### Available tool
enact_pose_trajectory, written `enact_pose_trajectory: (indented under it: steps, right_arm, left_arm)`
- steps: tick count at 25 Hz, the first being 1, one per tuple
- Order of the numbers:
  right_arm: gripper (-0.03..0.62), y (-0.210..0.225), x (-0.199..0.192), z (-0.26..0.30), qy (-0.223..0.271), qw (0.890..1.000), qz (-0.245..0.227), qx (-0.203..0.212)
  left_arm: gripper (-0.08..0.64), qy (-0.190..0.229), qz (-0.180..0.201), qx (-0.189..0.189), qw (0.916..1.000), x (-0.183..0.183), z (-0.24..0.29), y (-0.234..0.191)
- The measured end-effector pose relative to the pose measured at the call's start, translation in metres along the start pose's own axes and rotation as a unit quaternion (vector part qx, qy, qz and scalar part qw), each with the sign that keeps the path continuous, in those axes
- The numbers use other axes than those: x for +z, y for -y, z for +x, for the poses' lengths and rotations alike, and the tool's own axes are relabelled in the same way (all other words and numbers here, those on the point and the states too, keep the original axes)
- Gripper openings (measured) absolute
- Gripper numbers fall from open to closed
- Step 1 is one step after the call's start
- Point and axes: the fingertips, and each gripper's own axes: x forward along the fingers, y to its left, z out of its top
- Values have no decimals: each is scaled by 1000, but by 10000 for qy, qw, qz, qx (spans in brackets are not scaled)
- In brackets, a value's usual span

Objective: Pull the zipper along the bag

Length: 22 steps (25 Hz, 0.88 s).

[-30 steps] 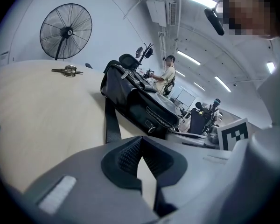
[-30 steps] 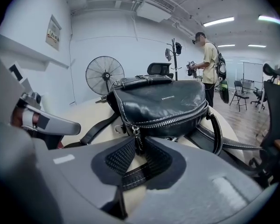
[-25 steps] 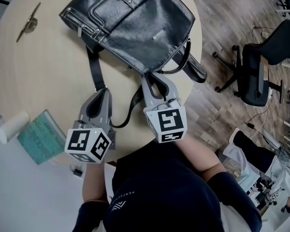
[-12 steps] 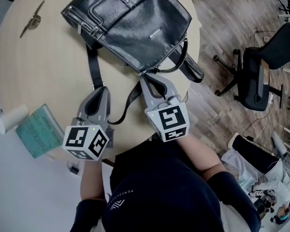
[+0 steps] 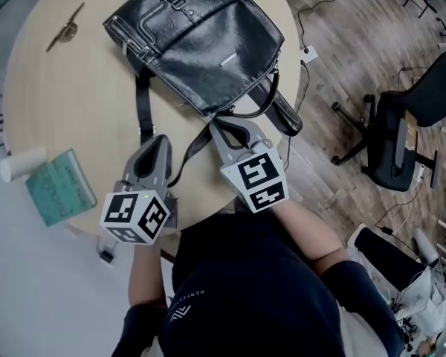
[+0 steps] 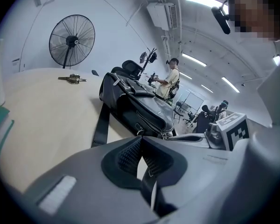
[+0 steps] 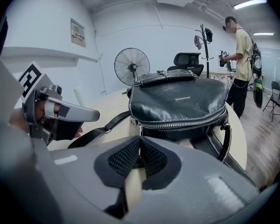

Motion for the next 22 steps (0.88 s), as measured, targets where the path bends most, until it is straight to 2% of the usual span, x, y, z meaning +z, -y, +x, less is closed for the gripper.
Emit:
enact_pose_trajectory:
  steps: [15, 22]
  right_arm:
    - [14, 5, 3, -8, -205, 9986, -391, 299]
    - [14, 5, 4, -10, -364, 9954, -774, 424]
  left_arm:
    - [17, 62, 106, 16, 9999, 17, 15, 19]
    - [34, 125, 118, 41, 9998, 28, 23, 22]
